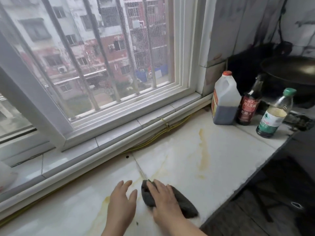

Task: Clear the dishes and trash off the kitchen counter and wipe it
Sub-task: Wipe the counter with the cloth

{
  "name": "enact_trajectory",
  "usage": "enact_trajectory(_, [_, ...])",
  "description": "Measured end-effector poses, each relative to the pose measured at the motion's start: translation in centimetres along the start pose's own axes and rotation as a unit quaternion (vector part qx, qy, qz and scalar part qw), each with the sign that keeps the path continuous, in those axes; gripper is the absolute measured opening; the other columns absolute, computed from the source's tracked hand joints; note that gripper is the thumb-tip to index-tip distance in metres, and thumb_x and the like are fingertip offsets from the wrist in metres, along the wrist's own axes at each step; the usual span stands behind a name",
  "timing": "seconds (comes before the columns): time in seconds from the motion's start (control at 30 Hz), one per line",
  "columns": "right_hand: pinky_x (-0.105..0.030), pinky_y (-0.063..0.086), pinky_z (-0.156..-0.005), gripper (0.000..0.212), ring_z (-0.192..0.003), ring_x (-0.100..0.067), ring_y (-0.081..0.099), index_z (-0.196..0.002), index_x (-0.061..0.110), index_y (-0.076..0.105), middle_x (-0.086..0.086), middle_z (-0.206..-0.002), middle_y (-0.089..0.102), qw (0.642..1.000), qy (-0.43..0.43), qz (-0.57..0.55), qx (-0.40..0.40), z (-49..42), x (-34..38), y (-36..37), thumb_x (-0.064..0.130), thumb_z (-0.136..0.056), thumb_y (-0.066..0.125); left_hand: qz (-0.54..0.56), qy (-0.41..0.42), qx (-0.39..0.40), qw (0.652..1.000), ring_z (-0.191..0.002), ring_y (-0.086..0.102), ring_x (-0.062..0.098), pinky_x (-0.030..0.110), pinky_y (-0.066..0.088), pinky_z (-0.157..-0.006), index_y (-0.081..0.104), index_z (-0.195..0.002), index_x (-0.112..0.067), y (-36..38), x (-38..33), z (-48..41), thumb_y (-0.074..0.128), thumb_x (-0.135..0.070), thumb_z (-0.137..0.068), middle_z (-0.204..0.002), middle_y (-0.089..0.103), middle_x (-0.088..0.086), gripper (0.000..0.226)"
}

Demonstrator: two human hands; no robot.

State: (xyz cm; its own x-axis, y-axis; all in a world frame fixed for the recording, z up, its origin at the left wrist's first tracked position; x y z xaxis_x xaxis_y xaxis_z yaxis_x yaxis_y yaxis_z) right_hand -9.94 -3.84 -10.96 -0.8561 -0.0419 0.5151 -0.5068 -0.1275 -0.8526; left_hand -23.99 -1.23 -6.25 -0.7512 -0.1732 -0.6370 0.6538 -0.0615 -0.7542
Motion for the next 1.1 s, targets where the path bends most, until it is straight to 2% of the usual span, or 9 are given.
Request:
enact_trajectory(0.1, [-0.024, 0.02, -0.115, 0.073, -0.144, -0.013, 0.019, -0.149, 0.029, 0.019, 0.007, -0.157, 0.011, 0.987, 0.034, -0.144, -0.064, -0.8, -2.0, -3.3, 0.003, -0.085, 0.044, 0.005, 0.014, 0.007, 1.0, -0.143, 0.026, 0.017, 0.032, 0.023, -0.114, 0.051, -0.136, -0.022, 0.3, -0.9, -1.2, 0.054, -0.024, -0.095, -0.153, 0.034, 0.001, 0.041])
enact_trajectory(0.27, [-0.034, 0.039, -0.104, 0.065, -0.136, -0.027, 0.034, -0.144, 0.019, 0.035, -0.003, -0.154, 0.021, 0.915, 0.195, -0.156, -0.317, 1.5, -12.3, -11.9, -0.005, -0.086, 0.05, 0.023, 0.017, 0.04, 0.999, -0.143, 0.026, 0.017, 0.034, 0.023, -0.115, 0.05, -0.136, -0.022, 1.1, -1.0, -2.9, 0.053, -0.024, -0.095, -0.154, 0.032, 0.001, 0.041])
enact_trajectory(0.4, [-0.037, 0.021, -0.116, 0.063, -0.145, -0.029, 0.013, -0.149, 0.018, 0.023, -0.007, -0.159, 0.006, 0.907, 0.349, -0.017, -0.235, 2.6, -16.8, -11.6, 0.016, -0.092, 0.049, 0.027, 0.035, 0.06, 0.997, -0.143, 0.026, 0.017, 0.033, 0.022, -0.115, 0.051, -0.136, -0.023, 1.2, -1.1, -4.0, 0.052, -0.024, -0.095, -0.153, 0.032, 0.001, 0.04])
enact_trajectory(0.57, [-0.031, 0.001, -0.119, 0.062, -0.147, -0.022, -0.007, -0.152, 0.024, 0.011, -0.001, -0.16, -0.006, 0.954, 0.244, 0.039, -0.169, -0.3, -9.5, -6.1, 0.018, -0.096, 0.037, 0.014, 0.045, 0.067, 0.997, -0.142, 0.028, 0.017, 0.033, 0.023, -0.114, 0.051, -0.135, -0.022, 0.4, 0.0, -5.5, 0.052, -0.023, -0.095, -0.152, 0.034, 0.001, 0.04])
enact_trajectory(0.73, [-0.021, 0.013, -0.114, 0.065, -0.144, -0.018, 0.021, -0.145, 0.023, 0.036, 0.006, -0.157, 0.014, 0.979, 0.098, -0.026, -0.175, -3.9, -1.9, -2.7, 0.007, -0.083, 0.044, 0.008, 0.057, 0.07, 0.996, -0.14, 0.032, 0.019, 0.035, 0.027, -0.113, 0.053, -0.134, -0.023, -0.3, 0.4, -6.7, 0.055, -0.024, -0.094, -0.152, 0.036, 0.003, 0.04])
enact_trajectory(0.8, [-0.013, 0.014, -0.11, 0.063, -0.142, -0.011, 0.024, -0.144, 0.025, 0.037, 0.007, -0.156, 0.02, 0.973, 0.118, -0.129, -0.152, -4.4, -2.0, -3.0, 0.004, -0.085, 0.042, -0.002, 0.058, 0.07, 0.996, -0.139, 0.034, 0.019, 0.036, 0.029, -0.112, 0.053, -0.134, -0.025, -0.5, 0.4, -6.9, 0.055, -0.026, -0.094, -0.151, 0.037, 0.001, 0.04])
enact_trajectory(0.9, [-0.011, 0.021, -0.106, 0.06, -0.136, -0.013, 0.035, -0.138, 0.022, 0.048, 0.003, -0.149, 0.036, 0.93, 0.167, -0.204, -0.254, -3.4, -5.3, -6.7, -0.004, -0.083, 0.045, -0.008, 0.055, 0.073, 0.996, -0.135, 0.038, 0.023, 0.038, 0.032, -0.11, 0.053, -0.133, -0.027, -0.6, 0.4, -7.4, 0.055, -0.027, -0.093, -0.151, 0.037, -0.001, 0.04])
enact_trajectory(1.03, [-0.027, 0.031, -0.105, 0.058, -0.13, -0.029, 0.041, -0.134, 0.01, 0.051, -0.011, -0.146, 0.04, 0.863, 0.276, -0.171, -0.386, -0.2, -14.0, -12.4, -0.011, -0.08, 0.051, -0.007, 0.051, 0.07, 0.996, -0.136, 0.038, 0.023, 0.038, 0.03, -0.111, 0.054, -0.132, -0.024, 0.2, -0.3, -7.9, 0.056, -0.025, -0.093, -0.151, 0.038, 0.001, 0.039])
enact_trajectory(1.1, [-0.037, 0.031, -0.107, 0.057, -0.131, -0.035, 0.038, -0.137, 0.008, 0.047, -0.015, -0.148, 0.035, 0.846, 0.345, -0.136, -0.383, 0.9, -17.9, -13.5, -0.005, -0.081, 0.056, -0.009, 0.043, 0.068, 0.997, -0.139, 0.033, 0.021, 0.036, 0.027, -0.112, 0.054, -0.133, -0.022, 0.7, -0.6, -7.9, 0.056, -0.024, -0.094, -0.151, 0.038, 0.002, 0.039])
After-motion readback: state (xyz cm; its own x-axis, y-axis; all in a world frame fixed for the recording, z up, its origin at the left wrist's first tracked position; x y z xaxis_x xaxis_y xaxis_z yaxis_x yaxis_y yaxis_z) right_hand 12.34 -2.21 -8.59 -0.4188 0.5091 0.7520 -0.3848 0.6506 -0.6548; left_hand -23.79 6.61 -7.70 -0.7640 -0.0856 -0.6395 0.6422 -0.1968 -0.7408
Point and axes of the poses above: each hand's wrist, its own z-axis away from the middle knuckle, its own y-axis out of the palm, x = y × z, the point moved 8 cm from there along -z, towards the middle knuckle
